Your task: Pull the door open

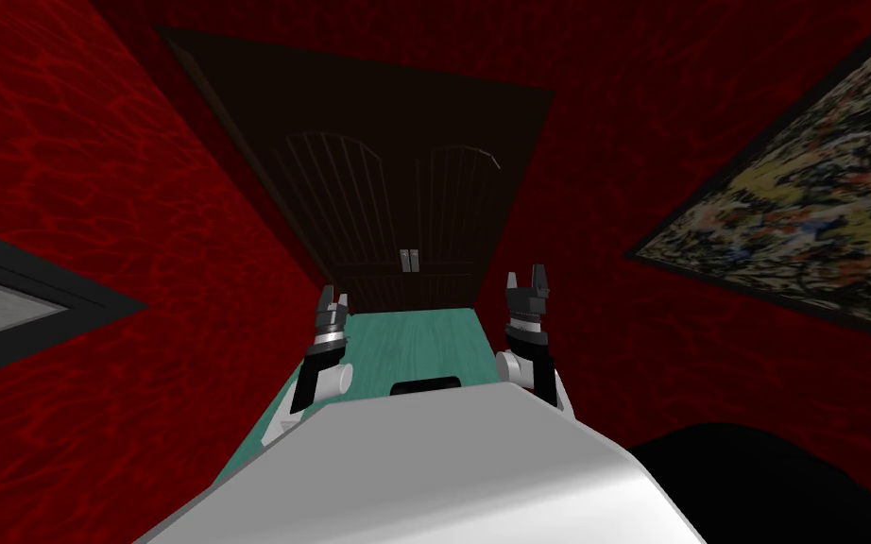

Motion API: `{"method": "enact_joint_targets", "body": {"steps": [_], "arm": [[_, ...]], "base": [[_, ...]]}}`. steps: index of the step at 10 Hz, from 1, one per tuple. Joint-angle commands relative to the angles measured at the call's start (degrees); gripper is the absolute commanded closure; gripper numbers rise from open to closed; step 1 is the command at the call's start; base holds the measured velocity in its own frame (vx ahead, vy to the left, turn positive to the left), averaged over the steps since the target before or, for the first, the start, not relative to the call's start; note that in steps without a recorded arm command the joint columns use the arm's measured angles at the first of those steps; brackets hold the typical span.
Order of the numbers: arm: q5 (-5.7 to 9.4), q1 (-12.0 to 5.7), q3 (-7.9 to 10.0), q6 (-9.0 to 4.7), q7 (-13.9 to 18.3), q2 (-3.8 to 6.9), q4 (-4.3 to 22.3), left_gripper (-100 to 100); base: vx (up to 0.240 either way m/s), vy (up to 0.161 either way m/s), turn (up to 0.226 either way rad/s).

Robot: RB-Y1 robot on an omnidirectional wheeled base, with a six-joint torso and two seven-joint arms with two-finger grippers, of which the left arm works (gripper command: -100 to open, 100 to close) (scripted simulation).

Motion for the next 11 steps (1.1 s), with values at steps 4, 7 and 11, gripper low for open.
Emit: {"method": "enact_joint_targets", "body": {"steps": [4,7,11], "arm": [[0.12,-3.64,0.10,1.76,0.76,0.89,6.10,-100],[0.23,-5.55,0.16,2.69,1.29,1.41,9.58,-100],[0.41,-8.79,0.26,4.25,2.18,2.16,15.47,-100]], "base": [[0.114,-0.014,-0.031],[0.099,-0.005,-0.025],[0.125,-0.015,-0.038]]}}
